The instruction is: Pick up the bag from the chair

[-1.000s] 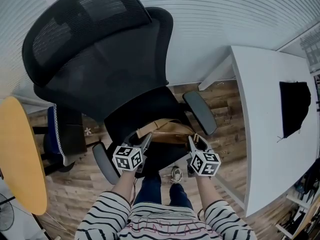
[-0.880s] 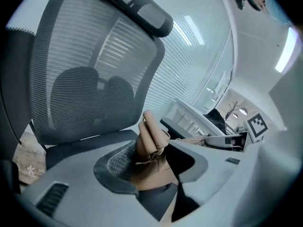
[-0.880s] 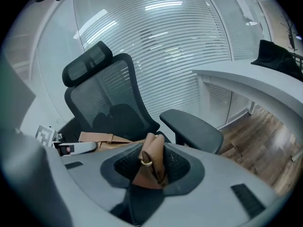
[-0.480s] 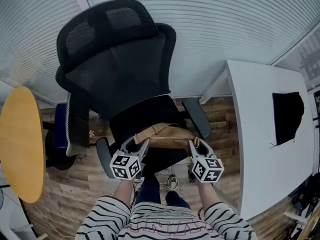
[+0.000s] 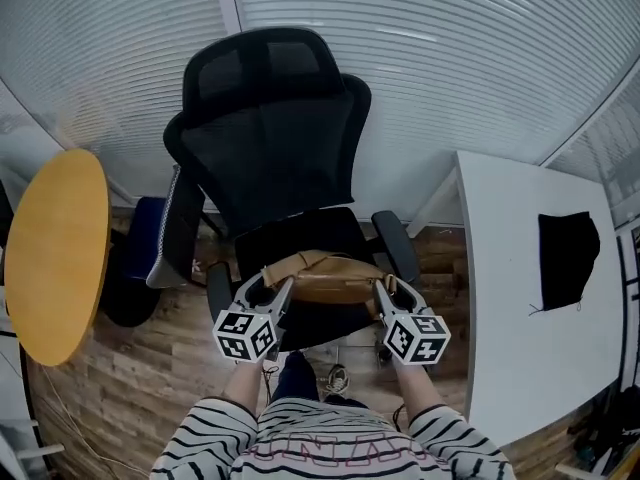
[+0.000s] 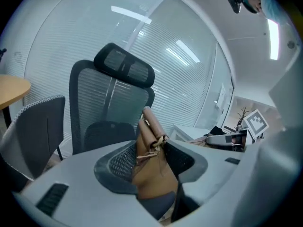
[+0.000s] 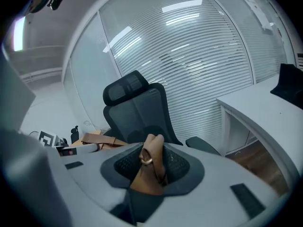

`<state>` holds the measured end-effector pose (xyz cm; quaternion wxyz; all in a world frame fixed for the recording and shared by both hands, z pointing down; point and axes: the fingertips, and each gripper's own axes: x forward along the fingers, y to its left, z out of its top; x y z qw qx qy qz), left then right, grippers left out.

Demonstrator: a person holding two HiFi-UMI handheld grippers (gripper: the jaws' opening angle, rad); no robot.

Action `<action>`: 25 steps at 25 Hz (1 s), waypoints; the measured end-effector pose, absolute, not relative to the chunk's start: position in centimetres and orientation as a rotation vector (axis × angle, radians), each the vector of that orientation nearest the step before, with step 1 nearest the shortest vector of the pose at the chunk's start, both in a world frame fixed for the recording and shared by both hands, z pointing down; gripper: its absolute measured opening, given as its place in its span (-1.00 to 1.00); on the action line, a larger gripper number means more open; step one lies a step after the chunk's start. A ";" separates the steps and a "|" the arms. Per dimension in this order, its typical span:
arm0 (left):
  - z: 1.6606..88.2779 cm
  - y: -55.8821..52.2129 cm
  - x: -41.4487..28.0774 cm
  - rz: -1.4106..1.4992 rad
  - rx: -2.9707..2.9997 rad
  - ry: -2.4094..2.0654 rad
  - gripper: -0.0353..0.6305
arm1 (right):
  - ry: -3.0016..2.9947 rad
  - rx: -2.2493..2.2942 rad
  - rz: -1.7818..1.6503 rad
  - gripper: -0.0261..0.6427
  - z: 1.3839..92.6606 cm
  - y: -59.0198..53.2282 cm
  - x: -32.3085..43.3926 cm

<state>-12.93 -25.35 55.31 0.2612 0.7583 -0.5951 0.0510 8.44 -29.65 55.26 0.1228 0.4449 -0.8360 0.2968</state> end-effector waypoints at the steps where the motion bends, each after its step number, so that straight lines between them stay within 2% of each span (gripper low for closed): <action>1: 54.7 -24.8 -13.0 0.136 2.052 -1.629 -0.26 | -2.452 1.287 0.857 -0.51 54.6 -29.3 8.3; 15: 47.5 -15.7 -15.9 0.059 2.006 -1.868 -0.27 | -2.641 1.084 0.722 -0.51 47.8 -24.0 4.4; 25: 46.9 -8.2 -16.1 0.018 1.887 -1.961 -0.29 | -2.651 0.939 0.681 -0.52 46.8 -18.7 3.2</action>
